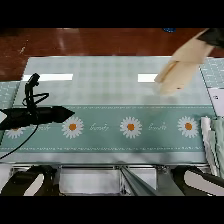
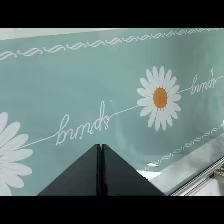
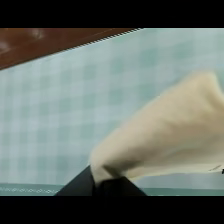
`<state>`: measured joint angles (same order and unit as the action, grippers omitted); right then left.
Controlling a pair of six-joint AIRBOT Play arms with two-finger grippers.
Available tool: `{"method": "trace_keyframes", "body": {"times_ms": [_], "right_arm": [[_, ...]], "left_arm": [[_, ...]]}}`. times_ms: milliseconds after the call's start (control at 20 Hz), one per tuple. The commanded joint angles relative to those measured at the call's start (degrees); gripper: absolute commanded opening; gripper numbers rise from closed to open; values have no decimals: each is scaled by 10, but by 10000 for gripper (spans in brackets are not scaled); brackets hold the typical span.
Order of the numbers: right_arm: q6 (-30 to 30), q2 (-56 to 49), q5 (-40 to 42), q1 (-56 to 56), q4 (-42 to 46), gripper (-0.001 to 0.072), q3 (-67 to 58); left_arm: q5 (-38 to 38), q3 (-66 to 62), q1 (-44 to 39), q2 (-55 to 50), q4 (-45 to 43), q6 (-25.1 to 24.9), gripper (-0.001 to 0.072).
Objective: Fold the shirts.
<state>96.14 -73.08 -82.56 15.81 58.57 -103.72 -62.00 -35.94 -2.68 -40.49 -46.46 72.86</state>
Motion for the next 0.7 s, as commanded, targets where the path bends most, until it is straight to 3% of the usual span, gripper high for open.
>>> {"method": "trace_keyframes", "body": {"times_ms": [0,300,650], "right_arm": [[6,32,-90,141,-2,18,-16],[-27,36,-239,325,22,18,-14],[-37,181,-239,460,221,18,210]], "left_arm": [[24,0,-9,0,-1,0,28],[49,0,-9,0,-1,0,28],[72,0,-9,-21,0,0,28]]}}
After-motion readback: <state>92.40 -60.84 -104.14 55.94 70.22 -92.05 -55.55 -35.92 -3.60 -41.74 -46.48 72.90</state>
